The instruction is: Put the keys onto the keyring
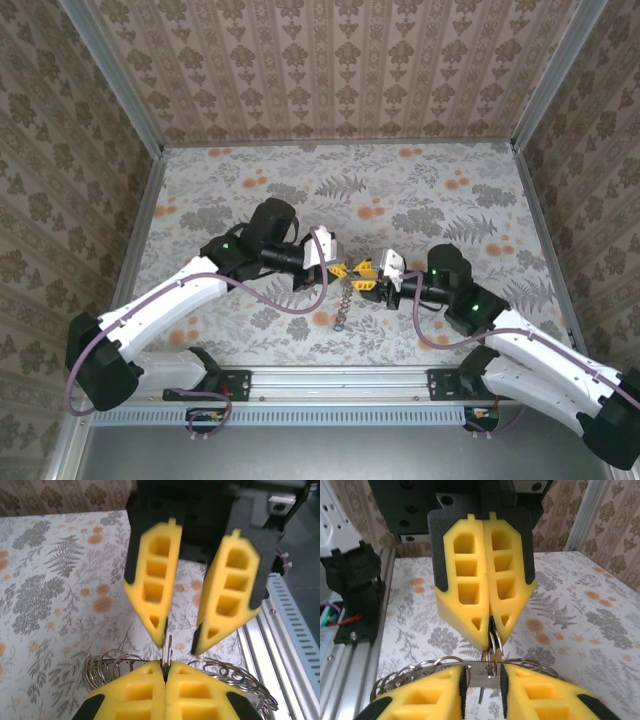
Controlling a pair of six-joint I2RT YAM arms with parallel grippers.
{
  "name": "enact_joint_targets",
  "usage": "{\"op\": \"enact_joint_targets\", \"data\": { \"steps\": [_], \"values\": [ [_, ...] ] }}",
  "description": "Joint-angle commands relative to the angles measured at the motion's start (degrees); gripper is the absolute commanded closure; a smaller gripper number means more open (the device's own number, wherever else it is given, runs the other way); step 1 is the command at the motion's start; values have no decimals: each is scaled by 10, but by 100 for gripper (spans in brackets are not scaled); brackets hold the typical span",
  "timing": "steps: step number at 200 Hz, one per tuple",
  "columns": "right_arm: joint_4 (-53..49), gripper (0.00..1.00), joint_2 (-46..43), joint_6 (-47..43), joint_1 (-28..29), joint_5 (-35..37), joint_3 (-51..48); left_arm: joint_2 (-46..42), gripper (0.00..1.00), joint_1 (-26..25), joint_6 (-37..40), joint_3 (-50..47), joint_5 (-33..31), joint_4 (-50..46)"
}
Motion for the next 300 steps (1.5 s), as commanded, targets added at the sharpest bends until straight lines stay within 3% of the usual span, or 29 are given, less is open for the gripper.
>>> {"op": "enact_joint_targets", "data": {
  "steps": [1,66,100,124,171,195,241,268,278,283,300],
  "values": [
    [-130,71,1,-84,-1,31,57,6,100,-7,42,43,-20,-64],
    [-203,69,81,-105,8,28,126,30,100,-18,44,62,-27,-79],
    [-195,82,88,-97,8,17,127,37,100,-19,43,67,-24,-85],
    [-182,100,89,-86,8,0,124,42,100,-20,44,66,-13,-83],
    [-113,100,79,-37,7,-38,94,32,96,-18,24,43,-11,-49],
    [-52,100,70,10,1,-55,71,21,87,-17,11,29,-12,-31],
    [68,100,44,77,-6,-44,18,2,85,-15,-3,6,-17,-16],
    [91,100,34,90,-7,-36,4,1,87,-14,-6,3,-11,-16],
    [91,100,31,88,-7,-35,1,1,95,-13,-4,5,-10,-18],
    [84,100,29,82,-7,-36,2,1,100,-13,-3,9,-9,-22],
    [17,100,32,39,-7,-43,21,7,100,-12,10,25,-13,-47]
  ]
}}
